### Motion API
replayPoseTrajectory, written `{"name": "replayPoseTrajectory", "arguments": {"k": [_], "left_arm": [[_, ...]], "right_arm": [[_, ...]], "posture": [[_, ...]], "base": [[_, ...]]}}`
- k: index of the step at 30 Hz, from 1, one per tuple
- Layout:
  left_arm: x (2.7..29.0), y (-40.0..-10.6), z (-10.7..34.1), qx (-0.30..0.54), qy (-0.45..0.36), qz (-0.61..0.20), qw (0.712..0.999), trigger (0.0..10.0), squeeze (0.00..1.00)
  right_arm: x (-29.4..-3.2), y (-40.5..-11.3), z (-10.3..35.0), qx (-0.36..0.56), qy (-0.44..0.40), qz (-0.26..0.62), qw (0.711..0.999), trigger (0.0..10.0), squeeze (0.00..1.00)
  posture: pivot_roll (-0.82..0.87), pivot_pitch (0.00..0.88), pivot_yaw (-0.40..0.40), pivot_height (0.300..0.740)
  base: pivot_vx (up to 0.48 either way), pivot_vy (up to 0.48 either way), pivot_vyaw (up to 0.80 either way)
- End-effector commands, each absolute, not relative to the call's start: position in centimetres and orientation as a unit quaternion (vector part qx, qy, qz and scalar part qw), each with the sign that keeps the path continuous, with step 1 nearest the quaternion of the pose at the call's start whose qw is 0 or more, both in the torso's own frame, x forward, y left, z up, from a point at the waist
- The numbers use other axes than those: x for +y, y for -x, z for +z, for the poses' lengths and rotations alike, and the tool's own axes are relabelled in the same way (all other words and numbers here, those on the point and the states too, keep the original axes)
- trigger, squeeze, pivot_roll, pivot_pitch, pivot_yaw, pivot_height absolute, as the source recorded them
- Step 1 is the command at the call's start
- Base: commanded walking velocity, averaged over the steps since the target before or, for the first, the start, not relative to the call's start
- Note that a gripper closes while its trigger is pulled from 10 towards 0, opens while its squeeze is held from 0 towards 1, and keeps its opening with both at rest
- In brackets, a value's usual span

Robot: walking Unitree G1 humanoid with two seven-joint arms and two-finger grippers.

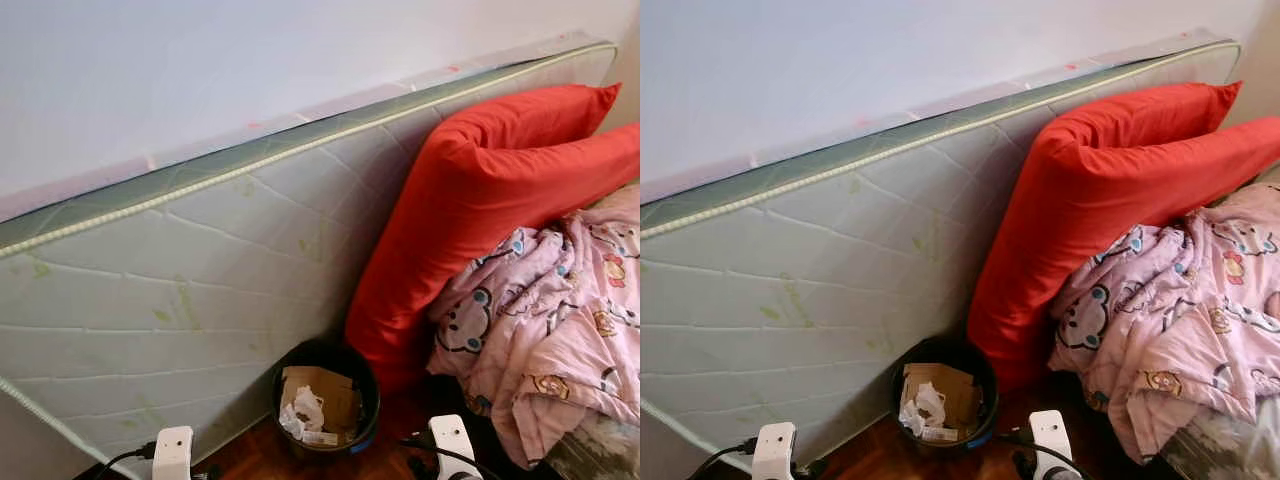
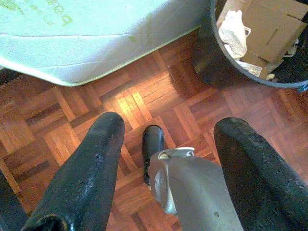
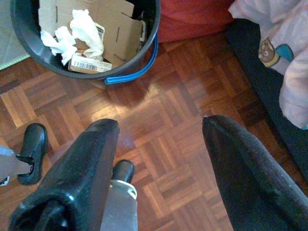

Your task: Clean up the room

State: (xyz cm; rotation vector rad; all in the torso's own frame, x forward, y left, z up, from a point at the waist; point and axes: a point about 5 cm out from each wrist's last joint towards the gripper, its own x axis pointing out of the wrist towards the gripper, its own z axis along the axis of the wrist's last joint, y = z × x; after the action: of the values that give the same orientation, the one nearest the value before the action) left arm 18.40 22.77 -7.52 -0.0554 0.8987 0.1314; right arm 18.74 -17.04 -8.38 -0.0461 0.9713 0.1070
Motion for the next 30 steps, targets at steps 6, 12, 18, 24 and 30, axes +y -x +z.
{"name": "replayPoseTrajectory", "arguments": {"k": [6, 12, 18, 24, 30], "left_arm": [[22.67, -18.24, -7.64, 0.439, 0.026, 0.060, 0.896, 10.0, 0.00], [22.66, -18.28, -7.62, 0.438, 0.027, 0.060, 0.897, 10.0, 0.00], [22.65, -18.28, -7.62, 0.438, 0.028, 0.060, 0.897, 10.0, 0.00], [22.64, -18.29, -7.62, 0.438, 0.027, 0.059, 0.897, 10.0, 0.00], [22.65, -18.30, -7.61, 0.438, 0.027, 0.059, 0.897, 10.0, 0.00]], "right_arm": [[-17.30, -18.71, -8.40, 0.472, 0.023, 0.048, 0.880, 10.0, 0.00], [-17.32, -18.80, -8.35, 0.469, 0.027, 0.048, 0.882, 10.0, 0.00], [-17.35, -18.82, -8.34, 0.468, 0.030, 0.048, 0.882, 10.0, 0.00], [-17.38, -18.80, -8.35, 0.470, 0.031, 0.046, 0.881, 10.0, 0.00], [-17.36, -18.82, -8.34, 0.470, 0.032, 0.047, 0.881, 10.0, 0.00]], "posture": [[0.05, 0.000, -0.058, 0.740], [0.05, 0.000, -0.060, 0.740], [0.05, 0.000, -0.060, 0.740], [0.05, 0.000, -0.059, 0.740], [0.05, 0.000, -0.059, 0.740]], "base": [[0.000, -0.047, -0.44], [0.000, 0.000, -0.39], [0.000, 0.000, 0.00], [0.000, -0.082, 0.00], [0.000, -0.319, 0.00]]}}
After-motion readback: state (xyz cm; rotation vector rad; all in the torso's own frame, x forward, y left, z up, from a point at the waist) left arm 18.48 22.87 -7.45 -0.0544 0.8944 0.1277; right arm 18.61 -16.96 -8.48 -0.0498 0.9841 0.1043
